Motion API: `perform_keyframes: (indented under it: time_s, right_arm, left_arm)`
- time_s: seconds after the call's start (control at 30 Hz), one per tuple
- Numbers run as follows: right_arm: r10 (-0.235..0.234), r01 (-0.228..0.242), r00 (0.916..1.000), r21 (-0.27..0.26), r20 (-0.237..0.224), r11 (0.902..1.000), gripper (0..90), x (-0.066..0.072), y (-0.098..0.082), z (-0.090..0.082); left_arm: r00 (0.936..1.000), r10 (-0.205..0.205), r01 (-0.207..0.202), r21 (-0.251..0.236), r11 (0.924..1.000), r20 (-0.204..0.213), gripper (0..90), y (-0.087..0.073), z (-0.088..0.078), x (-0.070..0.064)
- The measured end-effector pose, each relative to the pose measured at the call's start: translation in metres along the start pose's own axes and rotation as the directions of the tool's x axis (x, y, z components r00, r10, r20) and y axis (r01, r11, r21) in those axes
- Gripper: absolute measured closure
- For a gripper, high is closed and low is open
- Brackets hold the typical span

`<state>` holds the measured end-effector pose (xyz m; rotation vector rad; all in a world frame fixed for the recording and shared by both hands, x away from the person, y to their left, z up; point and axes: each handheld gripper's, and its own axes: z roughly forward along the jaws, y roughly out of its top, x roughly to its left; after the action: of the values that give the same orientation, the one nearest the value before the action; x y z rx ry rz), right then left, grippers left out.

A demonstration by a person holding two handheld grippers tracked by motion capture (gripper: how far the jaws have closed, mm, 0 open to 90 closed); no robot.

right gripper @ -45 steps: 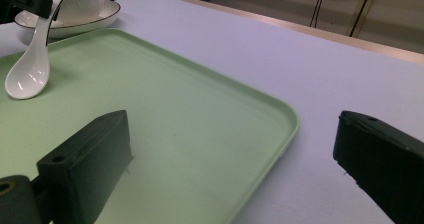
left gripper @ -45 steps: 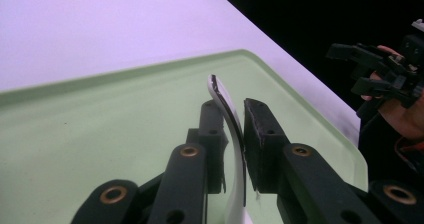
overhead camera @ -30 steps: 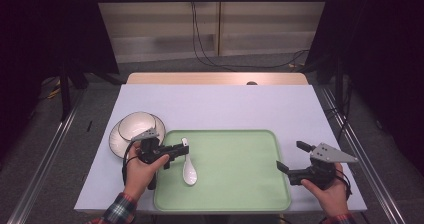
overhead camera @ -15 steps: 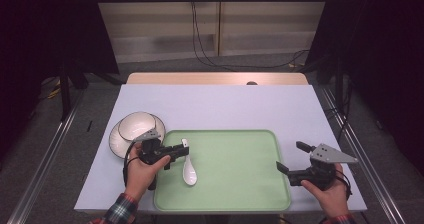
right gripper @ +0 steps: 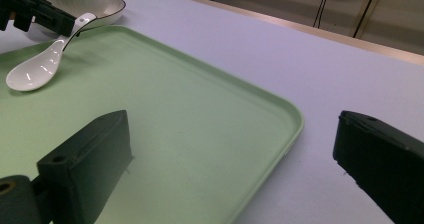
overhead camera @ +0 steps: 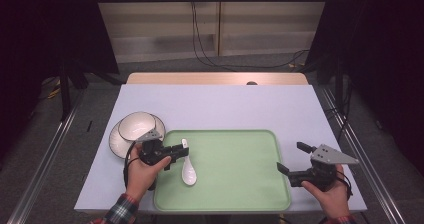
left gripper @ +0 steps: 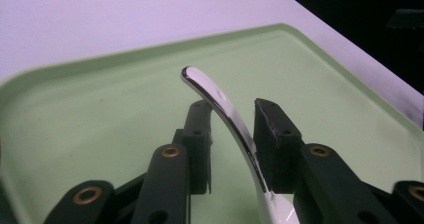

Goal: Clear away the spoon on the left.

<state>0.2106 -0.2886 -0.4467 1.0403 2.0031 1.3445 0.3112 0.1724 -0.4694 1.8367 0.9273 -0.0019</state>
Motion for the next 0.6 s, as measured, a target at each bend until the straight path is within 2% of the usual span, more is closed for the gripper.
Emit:
perform_keyframes:
  time_s: [0.07,0.3,0.6]
  right_arm:
    - [0.001,-0.001,1.0,-0.001,0.0,1.0,2.0,0.0002,0.0002,0.0002]
    - [-0.003,0.003,1.0,-0.005,0.001,1.0,2.0,0.0006,0.0008,0.0002]
    - [-0.005,0.005,1.0,-0.007,0.003,1.0,1.9,0.0003,0.0011,-0.0004]
  left_arm:
    - [0.9997,0.017,-0.017,0.0,0.9999,-0.016,67.0,0.0001,-0.0005,-0.0004]
    - [0.9996,0.021,-0.021,-0.015,0.9997,-0.02,65.0,0.0015,-0.0031,-0.0015]
    - [0.9985,0.047,-0.049,-0.051,0.9975,-0.029,55.7,0.0051,-0.0085,-0.0019]
